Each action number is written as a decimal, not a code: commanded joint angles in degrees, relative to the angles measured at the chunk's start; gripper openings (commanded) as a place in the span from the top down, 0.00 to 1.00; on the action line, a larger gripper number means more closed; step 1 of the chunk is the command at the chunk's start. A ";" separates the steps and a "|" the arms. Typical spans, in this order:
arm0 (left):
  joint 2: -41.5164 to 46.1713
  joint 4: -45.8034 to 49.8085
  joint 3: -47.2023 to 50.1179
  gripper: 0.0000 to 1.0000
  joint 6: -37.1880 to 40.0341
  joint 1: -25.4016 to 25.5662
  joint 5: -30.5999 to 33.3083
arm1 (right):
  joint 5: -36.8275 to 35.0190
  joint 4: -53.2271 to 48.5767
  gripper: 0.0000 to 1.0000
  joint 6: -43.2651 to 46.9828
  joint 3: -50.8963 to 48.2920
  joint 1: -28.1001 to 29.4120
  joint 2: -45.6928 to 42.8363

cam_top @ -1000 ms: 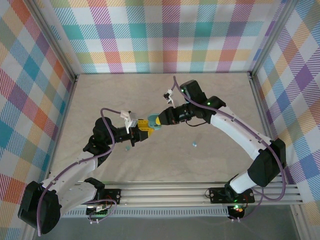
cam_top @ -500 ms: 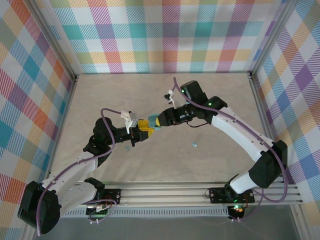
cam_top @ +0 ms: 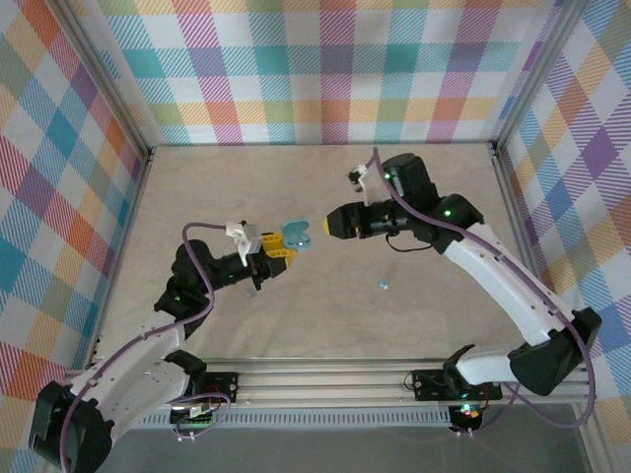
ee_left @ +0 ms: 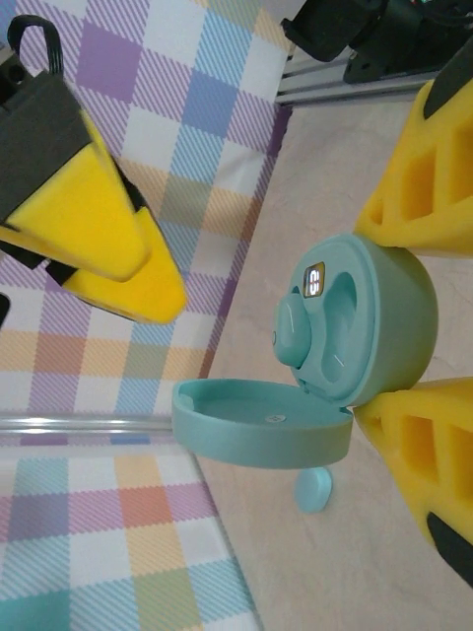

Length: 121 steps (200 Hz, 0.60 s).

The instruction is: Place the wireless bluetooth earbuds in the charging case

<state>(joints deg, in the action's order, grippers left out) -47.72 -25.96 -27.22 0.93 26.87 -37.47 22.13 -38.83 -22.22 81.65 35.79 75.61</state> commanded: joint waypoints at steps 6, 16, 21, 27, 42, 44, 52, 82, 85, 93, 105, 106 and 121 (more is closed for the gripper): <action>4.76 4.74 1.27 0.96 1.39 0.37 4.16 | -5.45 2.31 0.47 -4.91 -1.23 -2.19 0.06; 6.27 7.10 1.21 0.96 1.73 0.35 5.07 | -6.28 2.19 0.47 -5.53 -0.83 -2.36 1.43; 6.95 8.37 1.14 0.96 1.88 0.37 5.84 | -6.46 2.11 0.47 -5.76 -0.64 -2.31 2.30; 7.79 10.40 0.91 0.95 2.01 0.37 7.11 | -6.63 1.88 0.47 -6.06 -0.22 -2.35 3.59; 10.28 14.15 0.88 0.95 2.78 0.37 8.90 | -6.82 0.88 0.49 -8.20 0.98 -2.30 7.53; 10.63 14.37 0.97 0.95 2.79 0.35 9.04 | -6.70 0.82 0.49 -8.41 1.08 -2.30 8.03; 12.28 15.14 1.39 0.95 2.69 0.36 9.79 | -5.77 0.94 0.52 -9.57 1.37 -2.30 10.21; 17.21 18.45 2.35 0.94 2.66 0.37 11.95 | -3.15 5.51 0.59 -12.30 1.36 -0.88 17.93; 17.57 18.84 2.35 0.94 2.67 0.37 12.05 | -3.15 5.88 0.59 -12.40 1.51 -0.55 18.76; 18.44 19.95 2.30 0.94 2.77 0.37 12.33 | -3.36 6.74 0.60 -12.49 2.28 0.33 20.97; 19.52 21.56 2.05 0.94 3.01 0.37 12.81 | -3.41 7.39 0.60 -12.58 4.22 1.81 24.61; 19.60 21.74 2.07 0.94 3.02 0.37 12.88 | -3.41 7.42 0.60 -12.59 4.44 1.95 24.90; 20.75 23.98 1.52 0.94 3.58 0.35 13.45 | -3.45 7.45 0.61 -12.56 8.01 3.93 30.09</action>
<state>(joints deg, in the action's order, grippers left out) -28.84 -6.46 -25.41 3.01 26.92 -25.98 17.39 -34.37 -33.34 84.01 36.62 100.27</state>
